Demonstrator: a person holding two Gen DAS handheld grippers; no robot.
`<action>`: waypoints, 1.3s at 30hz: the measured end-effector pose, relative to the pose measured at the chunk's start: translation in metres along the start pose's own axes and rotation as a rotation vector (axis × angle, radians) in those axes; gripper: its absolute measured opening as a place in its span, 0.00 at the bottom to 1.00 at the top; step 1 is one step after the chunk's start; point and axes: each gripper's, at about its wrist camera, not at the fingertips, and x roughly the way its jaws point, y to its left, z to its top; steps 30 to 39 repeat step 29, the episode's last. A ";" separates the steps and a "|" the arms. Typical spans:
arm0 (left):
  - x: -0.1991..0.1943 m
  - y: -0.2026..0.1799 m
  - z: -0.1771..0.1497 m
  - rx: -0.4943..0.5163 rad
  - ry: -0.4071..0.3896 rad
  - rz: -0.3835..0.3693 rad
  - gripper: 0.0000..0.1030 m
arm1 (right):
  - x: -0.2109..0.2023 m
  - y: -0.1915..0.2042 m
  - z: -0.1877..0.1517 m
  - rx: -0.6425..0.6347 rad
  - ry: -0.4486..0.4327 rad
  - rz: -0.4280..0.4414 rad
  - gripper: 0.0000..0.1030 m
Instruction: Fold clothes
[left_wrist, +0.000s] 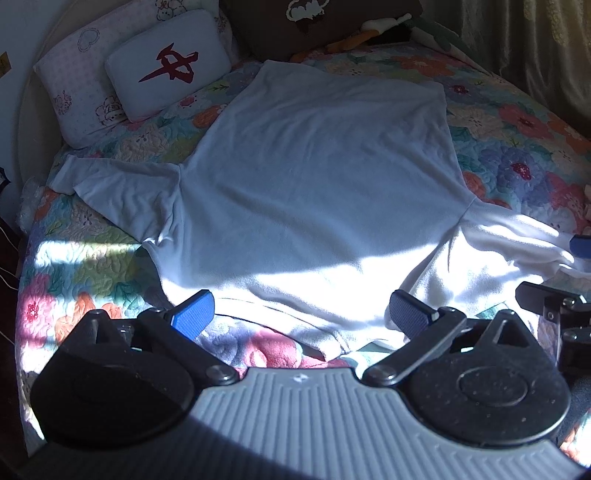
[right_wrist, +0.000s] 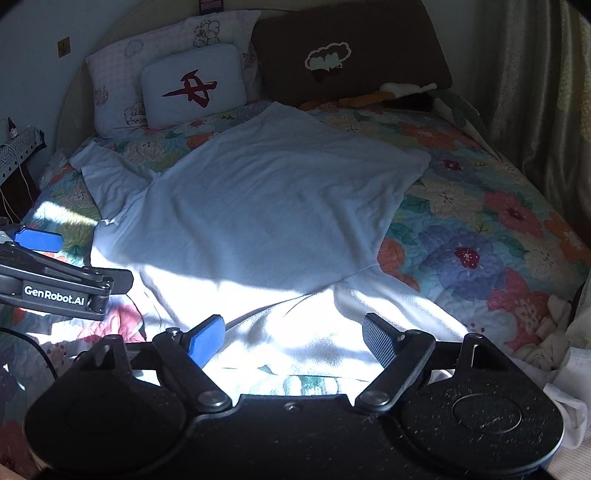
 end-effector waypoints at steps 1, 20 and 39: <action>0.000 0.000 0.000 0.001 0.001 0.003 1.00 | 0.000 0.000 0.000 -0.002 0.002 0.001 0.83; -0.001 -0.001 -0.001 0.007 0.015 0.007 1.00 | 0.005 -0.001 -0.005 -0.006 0.025 -0.008 0.83; -0.002 -0.001 -0.001 0.007 0.013 0.009 1.00 | 0.007 -0.004 -0.007 -0.010 0.028 0.003 0.83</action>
